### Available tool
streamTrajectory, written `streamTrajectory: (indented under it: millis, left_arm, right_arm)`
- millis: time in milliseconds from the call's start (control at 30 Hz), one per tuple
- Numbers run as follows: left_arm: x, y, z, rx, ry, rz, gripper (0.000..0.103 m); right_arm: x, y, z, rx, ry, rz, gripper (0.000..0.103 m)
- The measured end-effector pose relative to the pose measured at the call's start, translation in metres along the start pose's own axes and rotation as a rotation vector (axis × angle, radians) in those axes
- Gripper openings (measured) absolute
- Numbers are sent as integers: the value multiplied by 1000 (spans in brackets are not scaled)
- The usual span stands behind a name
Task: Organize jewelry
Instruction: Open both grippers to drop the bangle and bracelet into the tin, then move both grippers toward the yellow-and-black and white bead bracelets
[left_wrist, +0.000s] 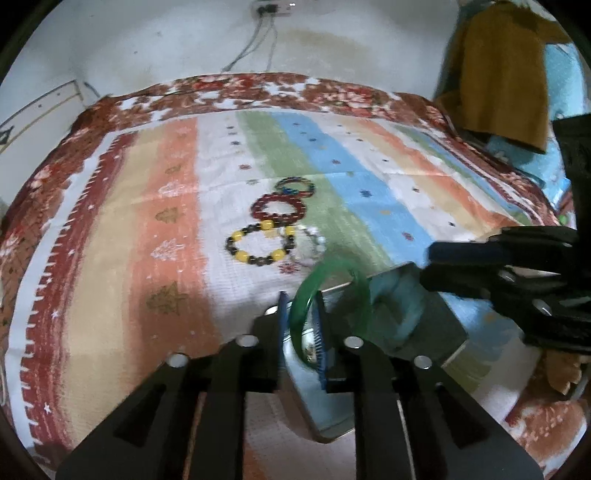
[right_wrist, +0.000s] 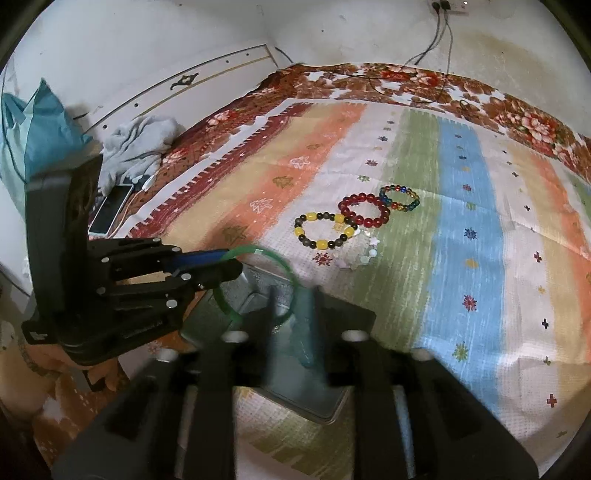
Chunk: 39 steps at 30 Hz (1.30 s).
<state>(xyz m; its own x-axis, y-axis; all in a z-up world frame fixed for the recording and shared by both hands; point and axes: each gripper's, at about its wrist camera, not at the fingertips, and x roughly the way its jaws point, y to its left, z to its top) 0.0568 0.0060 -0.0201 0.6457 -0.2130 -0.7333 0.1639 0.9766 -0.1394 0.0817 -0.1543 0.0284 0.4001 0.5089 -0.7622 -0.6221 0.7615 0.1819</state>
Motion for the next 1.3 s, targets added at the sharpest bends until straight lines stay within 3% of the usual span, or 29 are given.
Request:
streamTrajectory:
  millis: [33,100,167,200,267,433,767,833,900,1300]
  left_arm:
    - [0,2,0,-8,-1,-2,30]
    - [-7,9,4,-36,-41,19,32]
    - [-14,18,7,-77,-68,8,51]
    - [-15,24,9,-108,-73,-10,54]
    - [-15,37,12,-168,-73,-20,54]
    - [-6,49,18,-203,-48,7,54]
    - [29,59,37,-174,40,54,62]
    - [34,60,38,-166,58,65,62]
    - [41,59,40,-145,77,74,62]
    - [75,65,62,-72,135,114,66]
  right_arm:
    - [-1,-2,0,8,-8,0,52]
    - [-2,-4,2,16,-14,-8,56]
    - [-1,-9,4,29,-15,-35,65]
    - [0,-12,6,37,-14,-43,66]
    - [2,-20,9,61,-12,-55,67]
    - [10,-37,18,114,-2,-77,69]
    - [42,-61,37,140,73,-116,71]
    - [48,-64,40,134,88,-122,74]
    - [58,-65,44,125,118,-126,83]
    - [100,-87,53,106,221,-177,83]
